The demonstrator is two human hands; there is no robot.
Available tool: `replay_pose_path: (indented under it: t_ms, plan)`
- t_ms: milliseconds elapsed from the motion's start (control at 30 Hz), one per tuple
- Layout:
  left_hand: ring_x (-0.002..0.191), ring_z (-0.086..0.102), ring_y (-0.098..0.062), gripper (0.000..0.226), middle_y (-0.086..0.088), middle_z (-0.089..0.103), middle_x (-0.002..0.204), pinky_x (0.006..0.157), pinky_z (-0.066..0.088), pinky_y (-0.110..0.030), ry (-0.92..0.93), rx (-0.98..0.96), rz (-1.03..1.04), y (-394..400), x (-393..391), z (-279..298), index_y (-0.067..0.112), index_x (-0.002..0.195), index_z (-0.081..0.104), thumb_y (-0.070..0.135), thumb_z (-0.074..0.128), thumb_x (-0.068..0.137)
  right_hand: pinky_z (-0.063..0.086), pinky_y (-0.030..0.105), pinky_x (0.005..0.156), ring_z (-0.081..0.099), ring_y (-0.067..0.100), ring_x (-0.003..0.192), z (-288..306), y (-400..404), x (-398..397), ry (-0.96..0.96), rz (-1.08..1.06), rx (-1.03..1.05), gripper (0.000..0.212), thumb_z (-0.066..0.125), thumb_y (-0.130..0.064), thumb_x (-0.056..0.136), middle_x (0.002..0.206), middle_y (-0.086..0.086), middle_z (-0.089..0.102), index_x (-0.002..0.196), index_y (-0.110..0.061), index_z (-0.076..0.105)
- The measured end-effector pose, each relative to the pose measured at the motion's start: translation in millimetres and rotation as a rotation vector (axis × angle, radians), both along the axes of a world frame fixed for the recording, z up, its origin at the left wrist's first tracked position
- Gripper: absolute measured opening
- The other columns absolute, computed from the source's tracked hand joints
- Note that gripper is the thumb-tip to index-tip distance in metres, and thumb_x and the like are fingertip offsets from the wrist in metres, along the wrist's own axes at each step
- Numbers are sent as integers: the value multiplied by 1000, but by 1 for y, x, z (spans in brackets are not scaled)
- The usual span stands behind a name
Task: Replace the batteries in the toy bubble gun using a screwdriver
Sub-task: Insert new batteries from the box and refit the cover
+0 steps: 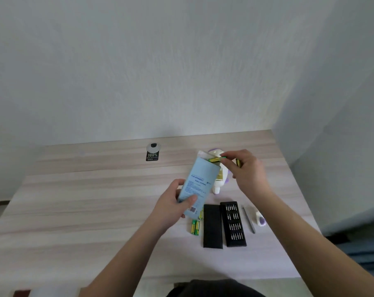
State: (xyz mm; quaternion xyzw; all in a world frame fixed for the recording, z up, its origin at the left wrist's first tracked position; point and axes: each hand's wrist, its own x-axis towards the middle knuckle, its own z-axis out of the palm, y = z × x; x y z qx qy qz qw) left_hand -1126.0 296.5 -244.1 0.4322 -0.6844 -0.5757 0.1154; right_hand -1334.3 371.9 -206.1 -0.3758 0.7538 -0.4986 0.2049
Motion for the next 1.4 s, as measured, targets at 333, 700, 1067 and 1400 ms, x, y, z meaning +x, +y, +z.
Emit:
replay_pose_path:
  t_ms: [333, 700, 1067, 1400]
  plan:
    - [89, 73, -16, 28, 4, 73, 101, 74, 60, -38, 117, 237, 67, 40, -24, 7, 21, 115, 51, 22, 65, 91, 49, 25, 73, 57, 0, 78, 3, -7, -9, 37, 77, -52, 8, 73, -30, 81, 94, -17, 64, 88, -32, 70]
    - [90, 72, -13, 26, 5, 71, 105, 74, 61, -37, 80, 189, 169, 40, -18, -3, 25, 114, 51, 23, 65, 91, 26, 22, 37, 37, 15, 52, -3, -8, -10, -947, -188, 47, 16, 47, -11, 87, 66, 6, 46, 86, -3, 62]
    - [91, 71, -16, 28, 3, 70, 108, 70, 60, -33, 79, 212, 196, 5, 7, -17, 25, 116, 51, 26, 64, 92, 36, 20, 42, 47, 16, 59, -3, -25, 14, -769, -95, 81, 20, 53, -24, 97, 77, 8, 59, 94, -14, 70]
    - [87, 72, -12, 23, 4, 73, 100, 69, 60, -33, 121, 201, 35, -36, 42, -20, 23, 109, 52, 25, 65, 91, 50, 25, 54, 49, 9, 60, 1, -60, 66, -183, -150, -20, 9, 72, -33, 83, 92, -10, 70, 91, -35, 68]
